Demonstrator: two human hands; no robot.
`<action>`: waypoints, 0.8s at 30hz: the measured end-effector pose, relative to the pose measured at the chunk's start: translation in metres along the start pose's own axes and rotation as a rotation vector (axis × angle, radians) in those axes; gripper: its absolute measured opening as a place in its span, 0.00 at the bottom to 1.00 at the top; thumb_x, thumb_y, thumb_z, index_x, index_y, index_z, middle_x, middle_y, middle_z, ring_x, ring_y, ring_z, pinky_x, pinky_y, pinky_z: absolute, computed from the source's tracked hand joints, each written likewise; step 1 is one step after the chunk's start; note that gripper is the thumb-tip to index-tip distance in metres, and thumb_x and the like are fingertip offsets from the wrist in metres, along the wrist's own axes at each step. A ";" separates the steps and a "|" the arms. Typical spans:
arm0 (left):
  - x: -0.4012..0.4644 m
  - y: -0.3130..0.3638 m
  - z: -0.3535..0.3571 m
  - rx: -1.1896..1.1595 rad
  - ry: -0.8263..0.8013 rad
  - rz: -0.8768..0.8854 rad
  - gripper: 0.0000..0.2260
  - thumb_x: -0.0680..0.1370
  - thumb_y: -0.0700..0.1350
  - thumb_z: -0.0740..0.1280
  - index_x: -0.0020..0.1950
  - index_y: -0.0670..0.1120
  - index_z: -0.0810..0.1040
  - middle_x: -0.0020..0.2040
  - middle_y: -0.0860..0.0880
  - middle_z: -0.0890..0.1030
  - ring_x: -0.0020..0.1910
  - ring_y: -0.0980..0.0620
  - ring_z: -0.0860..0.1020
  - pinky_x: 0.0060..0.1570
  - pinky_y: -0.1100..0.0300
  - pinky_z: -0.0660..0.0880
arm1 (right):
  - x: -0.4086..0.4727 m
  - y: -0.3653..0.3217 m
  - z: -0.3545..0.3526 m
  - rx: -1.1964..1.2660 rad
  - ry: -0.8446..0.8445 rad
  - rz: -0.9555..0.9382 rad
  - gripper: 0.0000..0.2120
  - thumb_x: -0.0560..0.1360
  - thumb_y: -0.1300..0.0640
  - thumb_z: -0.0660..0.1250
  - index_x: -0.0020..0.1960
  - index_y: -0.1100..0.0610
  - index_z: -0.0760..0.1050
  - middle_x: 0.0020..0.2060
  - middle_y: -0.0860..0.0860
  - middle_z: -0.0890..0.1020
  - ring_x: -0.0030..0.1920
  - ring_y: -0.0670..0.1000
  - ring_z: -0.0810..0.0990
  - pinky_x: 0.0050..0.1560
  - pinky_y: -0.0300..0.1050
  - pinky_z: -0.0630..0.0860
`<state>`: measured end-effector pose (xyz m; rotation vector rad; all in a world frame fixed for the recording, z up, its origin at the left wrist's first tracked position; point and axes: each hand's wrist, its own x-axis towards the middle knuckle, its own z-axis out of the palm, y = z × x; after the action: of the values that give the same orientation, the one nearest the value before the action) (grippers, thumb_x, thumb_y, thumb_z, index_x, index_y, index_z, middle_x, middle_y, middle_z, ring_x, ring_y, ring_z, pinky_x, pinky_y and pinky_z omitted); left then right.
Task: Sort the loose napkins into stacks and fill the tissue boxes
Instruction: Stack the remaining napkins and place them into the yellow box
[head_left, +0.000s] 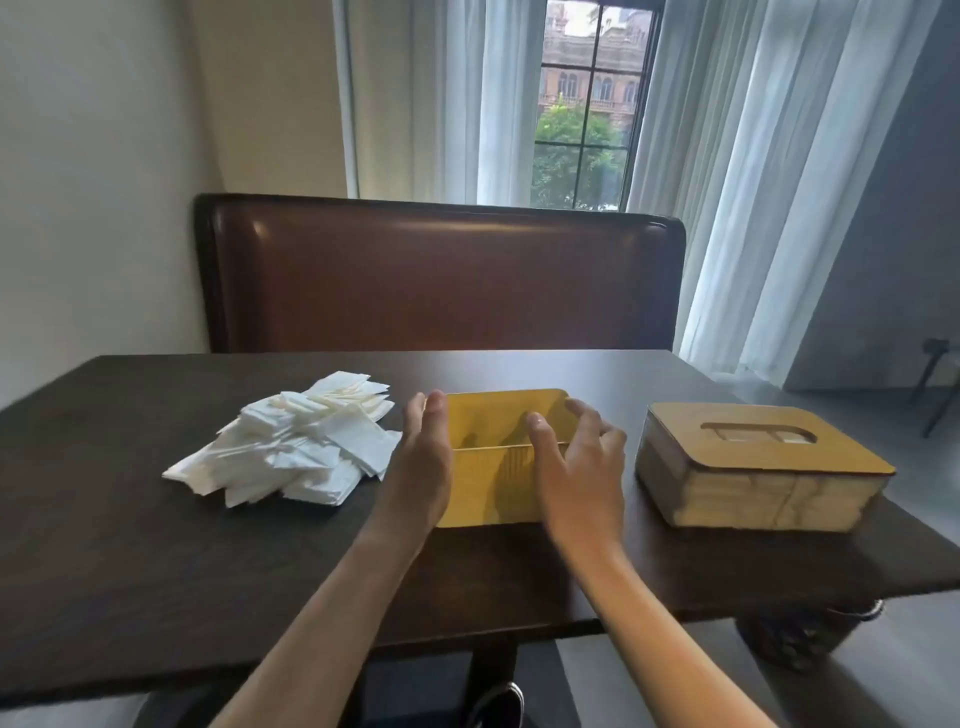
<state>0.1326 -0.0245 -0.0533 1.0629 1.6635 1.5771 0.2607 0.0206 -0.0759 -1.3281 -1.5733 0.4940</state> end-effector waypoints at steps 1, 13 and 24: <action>-0.005 -0.004 -0.003 0.000 0.005 0.006 0.24 0.85 0.59 0.47 0.79 0.52 0.61 0.76 0.48 0.68 0.74 0.48 0.67 0.73 0.54 0.61 | -0.006 0.002 0.000 -0.014 0.003 0.005 0.34 0.72 0.30 0.51 0.73 0.46 0.63 0.69 0.51 0.66 0.68 0.52 0.68 0.65 0.54 0.73; -0.031 -0.018 -0.001 0.080 -0.102 0.090 0.25 0.86 0.58 0.43 0.82 0.52 0.54 0.81 0.54 0.57 0.79 0.54 0.58 0.64 0.63 0.55 | -0.028 0.022 -0.003 -0.053 0.043 0.062 0.34 0.73 0.32 0.51 0.74 0.48 0.63 0.70 0.53 0.65 0.68 0.54 0.68 0.65 0.59 0.71; 0.011 -0.021 -0.022 -0.164 -0.007 0.005 0.30 0.83 0.65 0.46 0.80 0.50 0.61 0.75 0.47 0.70 0.72 0.50 0.70 0.74 0.42 0.63 | -0.013 -0.008 0.002 -0.041 0.084 -0.103 0.30 0.77 0.37 0.53 0.74 0.51 0.66 0.77 0.50 0.62 0.77 0.51 0.57 0.74 0.48 0.56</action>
<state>0.1052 -0.0256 -0.0703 0.9876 1.4989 1.6796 0.2539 0.0071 -0.0755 -1.2750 -1.5805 0.3399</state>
